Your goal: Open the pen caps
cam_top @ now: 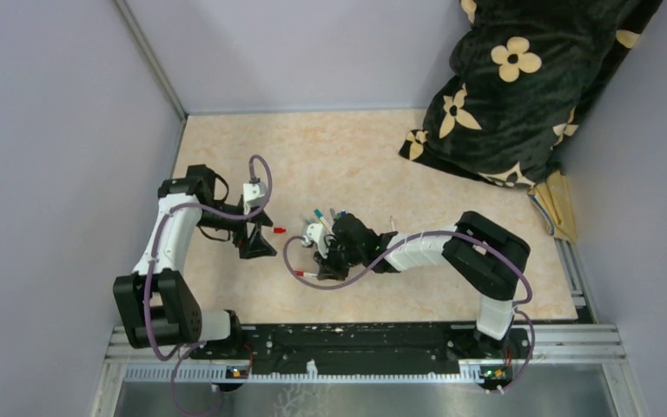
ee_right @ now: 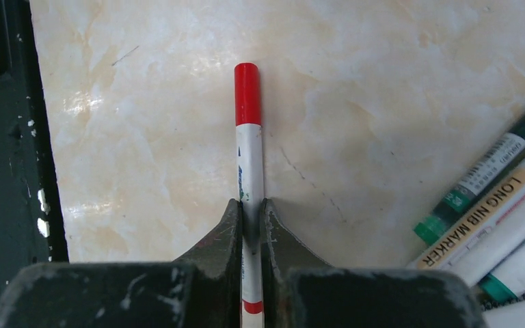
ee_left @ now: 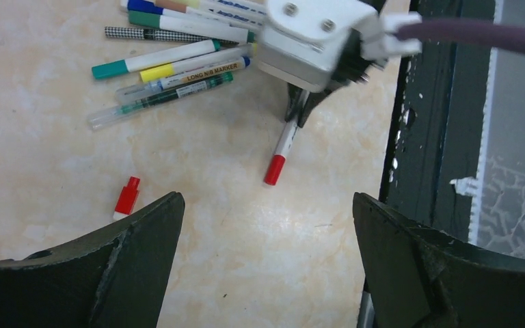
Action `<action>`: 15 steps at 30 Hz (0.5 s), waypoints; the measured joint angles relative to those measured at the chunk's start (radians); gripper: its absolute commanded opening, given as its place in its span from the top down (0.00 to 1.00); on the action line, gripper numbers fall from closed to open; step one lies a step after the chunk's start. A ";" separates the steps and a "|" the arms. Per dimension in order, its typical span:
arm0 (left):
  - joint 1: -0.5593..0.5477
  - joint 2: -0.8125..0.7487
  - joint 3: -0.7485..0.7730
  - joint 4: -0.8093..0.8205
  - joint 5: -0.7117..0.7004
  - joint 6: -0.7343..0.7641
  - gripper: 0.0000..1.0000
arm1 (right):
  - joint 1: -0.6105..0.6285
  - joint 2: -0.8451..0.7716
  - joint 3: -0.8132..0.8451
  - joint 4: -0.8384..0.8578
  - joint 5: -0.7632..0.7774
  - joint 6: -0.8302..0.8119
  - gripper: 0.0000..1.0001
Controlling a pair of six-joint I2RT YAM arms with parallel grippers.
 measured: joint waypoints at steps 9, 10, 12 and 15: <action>-0.130 -0.112 -0.102 0.137 -0.105 0.011 0.05 | -0.129 -0.042 0.014 -0.085 -0.100 0.177 1.00; -0.139 -0.118 -0.115 0.154 -0.112 0.011 0.05 | -0.138 -0.053 0.014 -0.086 -0.114 0.192 1.00; -0.159 -0.132 -0.147 0.189 -0.122 0.013 0.06 | -0.152 -0.074 0.014 -0.085 -0.146 0.220 1.00; -0.197 -0.162 -0.208 0.249 -0.148 0.013 0.07 | -0.166 -0.096 0.016 -0.081 -0.196 0.263 1.00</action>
